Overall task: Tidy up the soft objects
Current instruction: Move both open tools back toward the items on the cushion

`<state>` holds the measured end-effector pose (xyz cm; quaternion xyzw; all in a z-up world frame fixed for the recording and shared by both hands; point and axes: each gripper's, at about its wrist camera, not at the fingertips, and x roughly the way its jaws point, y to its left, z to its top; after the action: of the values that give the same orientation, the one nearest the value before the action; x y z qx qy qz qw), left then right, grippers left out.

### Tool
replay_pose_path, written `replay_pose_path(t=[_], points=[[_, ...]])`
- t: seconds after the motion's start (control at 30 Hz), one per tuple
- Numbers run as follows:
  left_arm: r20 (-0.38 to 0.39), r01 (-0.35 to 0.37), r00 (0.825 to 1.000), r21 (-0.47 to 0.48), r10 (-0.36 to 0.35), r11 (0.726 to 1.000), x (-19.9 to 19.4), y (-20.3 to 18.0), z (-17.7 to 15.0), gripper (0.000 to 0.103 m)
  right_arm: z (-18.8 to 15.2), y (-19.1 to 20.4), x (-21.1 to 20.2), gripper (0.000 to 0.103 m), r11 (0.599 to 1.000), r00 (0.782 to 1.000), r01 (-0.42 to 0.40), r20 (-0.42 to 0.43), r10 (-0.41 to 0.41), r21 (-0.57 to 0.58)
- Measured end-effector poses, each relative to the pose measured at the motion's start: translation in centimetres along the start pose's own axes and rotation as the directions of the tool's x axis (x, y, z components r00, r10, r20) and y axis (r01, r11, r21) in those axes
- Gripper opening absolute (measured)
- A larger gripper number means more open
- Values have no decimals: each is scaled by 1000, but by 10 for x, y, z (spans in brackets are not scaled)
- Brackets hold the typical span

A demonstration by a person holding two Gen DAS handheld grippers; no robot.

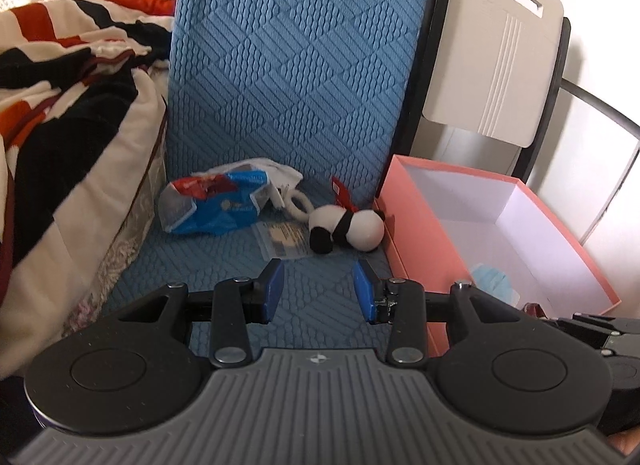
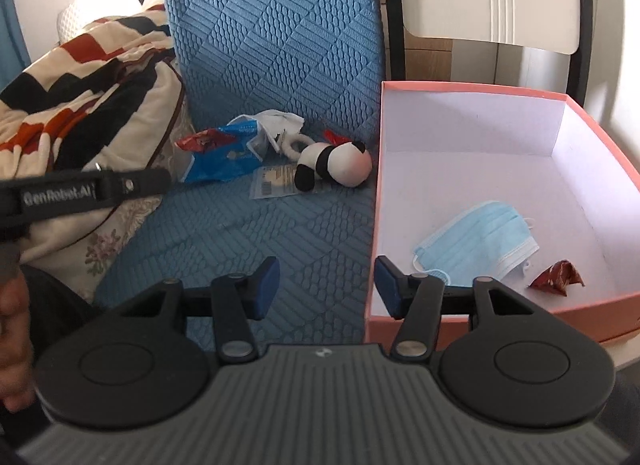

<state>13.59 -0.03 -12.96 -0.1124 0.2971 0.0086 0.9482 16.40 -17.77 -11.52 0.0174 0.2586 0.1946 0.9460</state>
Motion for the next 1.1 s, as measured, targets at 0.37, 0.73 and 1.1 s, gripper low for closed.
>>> replay_pose_path(t=[0.37, 0.73, 1.1], points=[[-34, 17, 999, -19, -17, 1000, 19, 11, -8, 44, 4, 19, 2, 53, 999, 999, 27, 39, -26, -26], [-23, -24, 999, 0, 24, 1000, 39, 26, 12, 44, 15, 46, 30, 53, 994, 998, -23, 57, 29, -109], [-56, -74, 996, 19, 75, 997, 75, 44, 26, 45, 32, 66, 75, 38, 988, 995, -94, 33, 99, -122]])
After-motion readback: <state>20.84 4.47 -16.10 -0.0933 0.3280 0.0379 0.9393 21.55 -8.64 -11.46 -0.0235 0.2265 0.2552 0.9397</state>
